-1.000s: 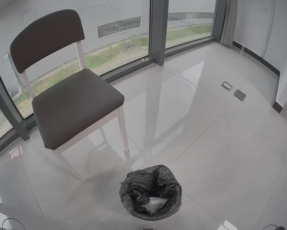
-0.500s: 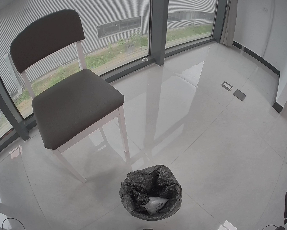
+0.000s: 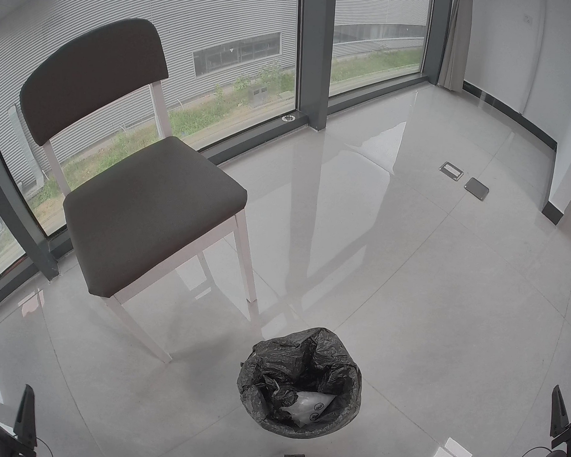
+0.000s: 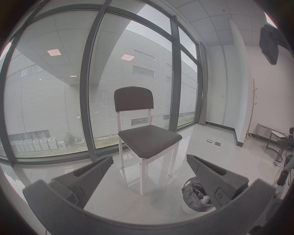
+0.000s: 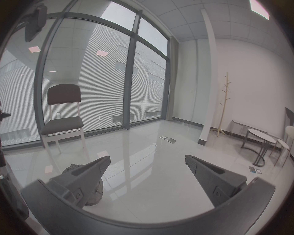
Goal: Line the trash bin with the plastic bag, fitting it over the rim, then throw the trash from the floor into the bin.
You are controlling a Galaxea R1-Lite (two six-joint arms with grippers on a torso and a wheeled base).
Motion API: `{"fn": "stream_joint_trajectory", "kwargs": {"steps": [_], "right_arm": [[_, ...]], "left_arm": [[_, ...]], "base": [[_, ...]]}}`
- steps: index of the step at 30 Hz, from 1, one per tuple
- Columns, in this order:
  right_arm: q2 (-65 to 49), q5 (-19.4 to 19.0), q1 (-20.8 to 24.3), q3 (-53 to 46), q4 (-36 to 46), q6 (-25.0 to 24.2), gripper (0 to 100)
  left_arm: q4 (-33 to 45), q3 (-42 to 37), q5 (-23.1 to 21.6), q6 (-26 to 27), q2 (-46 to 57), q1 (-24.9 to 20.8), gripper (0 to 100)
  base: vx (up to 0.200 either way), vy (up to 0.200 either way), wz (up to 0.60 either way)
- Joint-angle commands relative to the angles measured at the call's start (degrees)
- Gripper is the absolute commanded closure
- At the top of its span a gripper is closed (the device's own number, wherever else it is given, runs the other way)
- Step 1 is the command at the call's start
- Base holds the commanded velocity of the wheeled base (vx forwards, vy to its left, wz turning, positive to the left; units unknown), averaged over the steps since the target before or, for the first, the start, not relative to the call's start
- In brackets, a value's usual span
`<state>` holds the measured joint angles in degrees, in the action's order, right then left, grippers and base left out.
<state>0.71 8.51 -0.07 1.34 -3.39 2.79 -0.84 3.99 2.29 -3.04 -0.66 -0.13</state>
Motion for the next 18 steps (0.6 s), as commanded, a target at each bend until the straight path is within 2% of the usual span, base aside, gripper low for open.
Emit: {"fn": "stream_joint_trajectory", "kwargs": {"steps": [1, 12, 15, 18], "right_arm": [[-0.44, 0.98, -0.1, -1.34, -0.48, -0.95, 0], [-0.44, 2.65, -0.1, -1.34, -0.48, 1.34, 0], [-0.36, 2.65, -0.1, -1.34, -0.48, 0.55, 0], [-0.44, 2.65, -0.1, -1.34, -0.48, -5.08, 0]], "left_arm": [[-0.83, -3.99, -0.97, 1.28, 0.66, -0.04, 0], [-0.83, -3.99, -1.33, 1.72, 0.66, -0.04, 0], [-0.83, -3.99, -1.33, 1.72, 0.66, -0.04, 0], [-0.83, -3.99, -1.33, 1.72, 0.66, -0.04, 0]], "base": [[0.0, 0.0, 0.0], [0.0, 0.0, 0.0], [0.0, 0.0, 0.0], [0.0, 0.0, 0.0]]}}
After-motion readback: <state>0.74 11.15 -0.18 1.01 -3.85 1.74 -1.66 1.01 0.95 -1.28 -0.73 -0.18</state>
